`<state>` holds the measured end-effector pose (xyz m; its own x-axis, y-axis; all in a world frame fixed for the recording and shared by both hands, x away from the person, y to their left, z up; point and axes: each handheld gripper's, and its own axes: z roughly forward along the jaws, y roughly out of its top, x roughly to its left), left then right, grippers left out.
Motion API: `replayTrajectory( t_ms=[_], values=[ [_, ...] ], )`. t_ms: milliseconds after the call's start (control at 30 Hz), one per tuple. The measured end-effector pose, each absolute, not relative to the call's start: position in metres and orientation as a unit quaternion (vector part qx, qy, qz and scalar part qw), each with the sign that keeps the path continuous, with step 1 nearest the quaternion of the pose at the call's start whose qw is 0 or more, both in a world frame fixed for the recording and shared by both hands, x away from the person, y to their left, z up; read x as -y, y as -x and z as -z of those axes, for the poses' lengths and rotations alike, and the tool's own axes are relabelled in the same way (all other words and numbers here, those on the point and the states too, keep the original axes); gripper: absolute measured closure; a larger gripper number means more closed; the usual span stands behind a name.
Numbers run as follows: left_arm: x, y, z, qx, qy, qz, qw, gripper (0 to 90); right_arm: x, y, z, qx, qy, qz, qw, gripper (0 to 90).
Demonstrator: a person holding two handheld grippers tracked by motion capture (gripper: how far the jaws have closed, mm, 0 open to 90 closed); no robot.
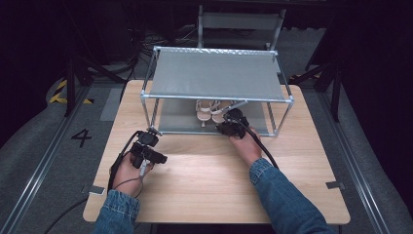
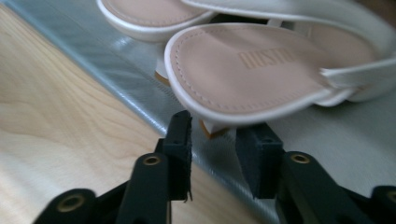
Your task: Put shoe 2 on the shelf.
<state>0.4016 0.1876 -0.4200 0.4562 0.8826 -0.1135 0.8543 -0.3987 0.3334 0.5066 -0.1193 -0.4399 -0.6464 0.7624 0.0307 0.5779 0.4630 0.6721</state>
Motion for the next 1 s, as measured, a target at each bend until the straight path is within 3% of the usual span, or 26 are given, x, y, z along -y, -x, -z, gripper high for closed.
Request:
replayTrajectory(
  t_ms=[533,1000],
  values=[
    [-0.192,-0.396,0.418,-0.524,-0.833,-0.052,0.169,43.1,0.174,-0.459,0.389,-0.827,-0.397,-0.377,0.128,57.9],
    [-0.212,-0.388,0.411,-0.558,-0.801,-0.053,0.208,39.5,0.234,-0.427,0.376,-0.826,-0.422,-0.356,0.114,52.9]
  ],
)
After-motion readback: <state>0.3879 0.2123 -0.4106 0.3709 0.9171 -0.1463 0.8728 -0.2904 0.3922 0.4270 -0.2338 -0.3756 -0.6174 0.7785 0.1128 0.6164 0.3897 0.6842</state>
